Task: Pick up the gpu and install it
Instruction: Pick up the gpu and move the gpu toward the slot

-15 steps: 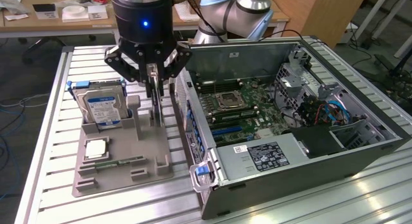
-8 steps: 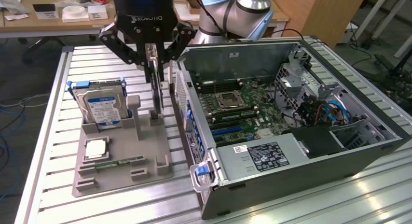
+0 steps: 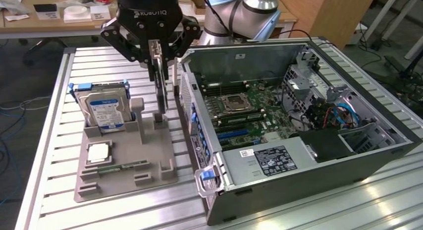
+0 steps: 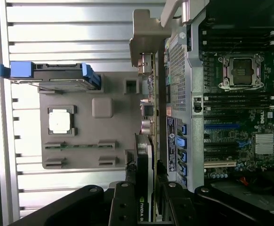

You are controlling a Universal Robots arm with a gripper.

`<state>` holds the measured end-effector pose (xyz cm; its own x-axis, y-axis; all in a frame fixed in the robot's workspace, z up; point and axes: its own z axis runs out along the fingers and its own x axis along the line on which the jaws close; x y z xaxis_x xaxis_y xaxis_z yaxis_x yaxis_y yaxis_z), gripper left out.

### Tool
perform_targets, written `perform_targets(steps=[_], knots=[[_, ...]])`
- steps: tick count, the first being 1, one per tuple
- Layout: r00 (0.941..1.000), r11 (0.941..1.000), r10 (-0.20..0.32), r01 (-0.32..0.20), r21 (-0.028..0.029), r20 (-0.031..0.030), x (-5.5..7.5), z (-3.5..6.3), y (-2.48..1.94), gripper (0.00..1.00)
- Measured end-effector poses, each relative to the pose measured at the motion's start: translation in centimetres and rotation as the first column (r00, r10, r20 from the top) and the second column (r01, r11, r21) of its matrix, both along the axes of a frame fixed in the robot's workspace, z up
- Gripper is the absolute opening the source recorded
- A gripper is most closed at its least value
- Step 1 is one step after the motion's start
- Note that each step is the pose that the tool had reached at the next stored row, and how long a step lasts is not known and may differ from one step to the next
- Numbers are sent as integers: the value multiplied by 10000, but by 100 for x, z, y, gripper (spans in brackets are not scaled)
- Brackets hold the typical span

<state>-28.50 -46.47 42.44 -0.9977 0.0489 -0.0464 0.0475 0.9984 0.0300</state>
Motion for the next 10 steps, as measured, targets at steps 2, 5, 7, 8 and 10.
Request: perform_targets(steps=[2, 5, 7, 8, 10], knots=[[10000, 10000, 0, 0, 0, 0, 0, 0, 0, 27], [10000, 10000, 0, 0, -1, -1, 0, 1, 0, 27], [10000, 10000, 0, 0, -1, -1, 0, 1, 0, 27], [10000, 10000, 0, 0, -1, -1, 0, 1, 0, 27], [10000, 10000, 0, 0, -1, -1, 0, 1, 0, 27]])
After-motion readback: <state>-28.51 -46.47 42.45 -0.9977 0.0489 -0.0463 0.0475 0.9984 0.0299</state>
